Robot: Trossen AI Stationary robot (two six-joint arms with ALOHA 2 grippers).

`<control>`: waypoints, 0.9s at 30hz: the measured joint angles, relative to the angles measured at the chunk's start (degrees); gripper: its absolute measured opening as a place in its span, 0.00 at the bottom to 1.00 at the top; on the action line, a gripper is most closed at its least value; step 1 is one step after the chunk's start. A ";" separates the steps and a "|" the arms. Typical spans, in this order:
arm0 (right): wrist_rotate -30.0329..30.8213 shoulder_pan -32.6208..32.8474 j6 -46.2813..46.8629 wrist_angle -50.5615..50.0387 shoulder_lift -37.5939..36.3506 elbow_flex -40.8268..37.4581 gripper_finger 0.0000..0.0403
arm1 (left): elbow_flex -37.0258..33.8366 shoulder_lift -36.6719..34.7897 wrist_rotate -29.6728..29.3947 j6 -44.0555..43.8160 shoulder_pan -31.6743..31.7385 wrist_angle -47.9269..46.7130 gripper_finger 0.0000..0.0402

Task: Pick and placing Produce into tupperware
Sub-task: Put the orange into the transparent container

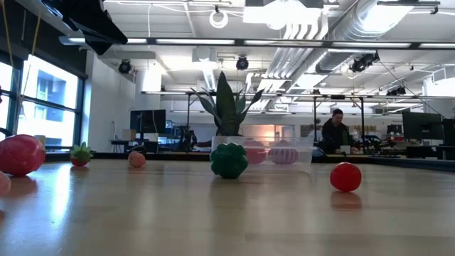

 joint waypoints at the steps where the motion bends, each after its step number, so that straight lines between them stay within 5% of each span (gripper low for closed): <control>1: 0.08 0.00 0.29 0.24 0.00 0.00 0.73 | 0.00 0.02 -0.02 0.00 0.00 0.00 0.00; 15: 0.43 -0.02 1.12 12.05 0.04 -6.49 0.73 | 0.00 0.01 -0.01 0.01 0.00 0.00 0.00; 27: 0.59 -0.04 2.14 12.27 0.04 -7.02 0.73 | 0.00 0.02 0.00 0.00 0.00 0.00 0.00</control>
